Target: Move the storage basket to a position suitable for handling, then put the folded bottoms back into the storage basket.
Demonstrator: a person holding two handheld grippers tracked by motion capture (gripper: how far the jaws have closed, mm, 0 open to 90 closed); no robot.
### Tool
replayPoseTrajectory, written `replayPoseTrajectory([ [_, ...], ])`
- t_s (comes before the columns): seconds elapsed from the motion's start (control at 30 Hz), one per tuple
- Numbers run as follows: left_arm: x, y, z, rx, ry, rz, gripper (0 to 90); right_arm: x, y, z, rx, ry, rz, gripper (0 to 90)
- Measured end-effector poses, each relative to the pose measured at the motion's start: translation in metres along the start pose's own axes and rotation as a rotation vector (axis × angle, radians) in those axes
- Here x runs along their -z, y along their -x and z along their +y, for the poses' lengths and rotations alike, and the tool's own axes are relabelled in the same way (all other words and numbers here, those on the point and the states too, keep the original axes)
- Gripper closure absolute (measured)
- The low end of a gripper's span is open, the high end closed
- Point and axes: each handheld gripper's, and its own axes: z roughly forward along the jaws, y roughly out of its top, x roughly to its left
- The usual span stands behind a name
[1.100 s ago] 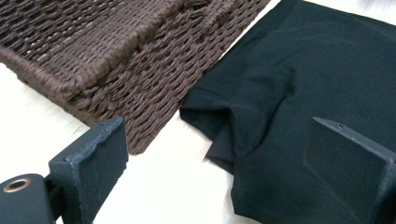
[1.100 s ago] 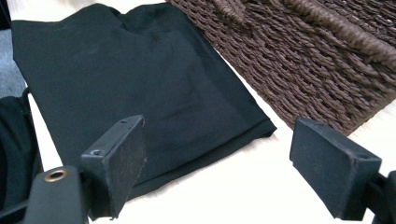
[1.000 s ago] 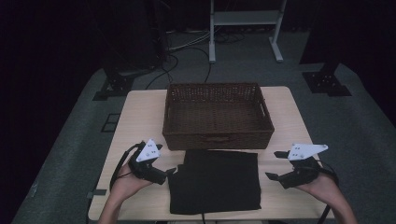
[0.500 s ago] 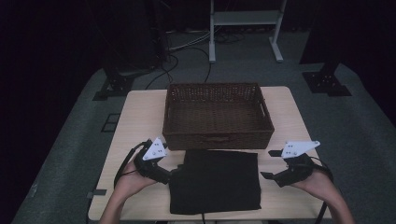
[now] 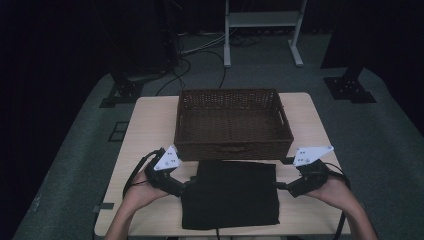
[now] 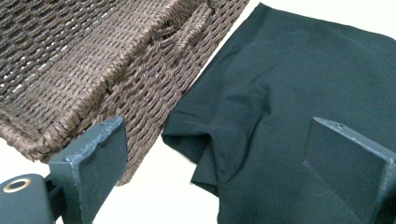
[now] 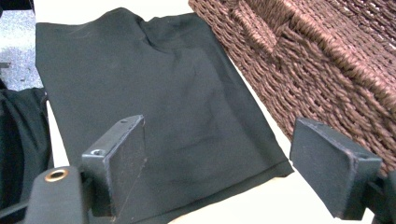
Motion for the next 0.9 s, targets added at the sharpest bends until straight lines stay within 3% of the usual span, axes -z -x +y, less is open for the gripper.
replayPoseTrajectory([
  [0.67, -0.009, 0.007, 0.015, -0.056, -0.028, -0.038, 5.7, -0.008, -0.001, 0.011, 0.039, -0.049, 0.031, 17.7],
  [0.9, -0.016, 0.012, 0.021, -0.082, -0.044, -0.071, 5.7, -0.015, -0.004, 0.018, 0.072, -0.074, 0.052, 17.7],
])
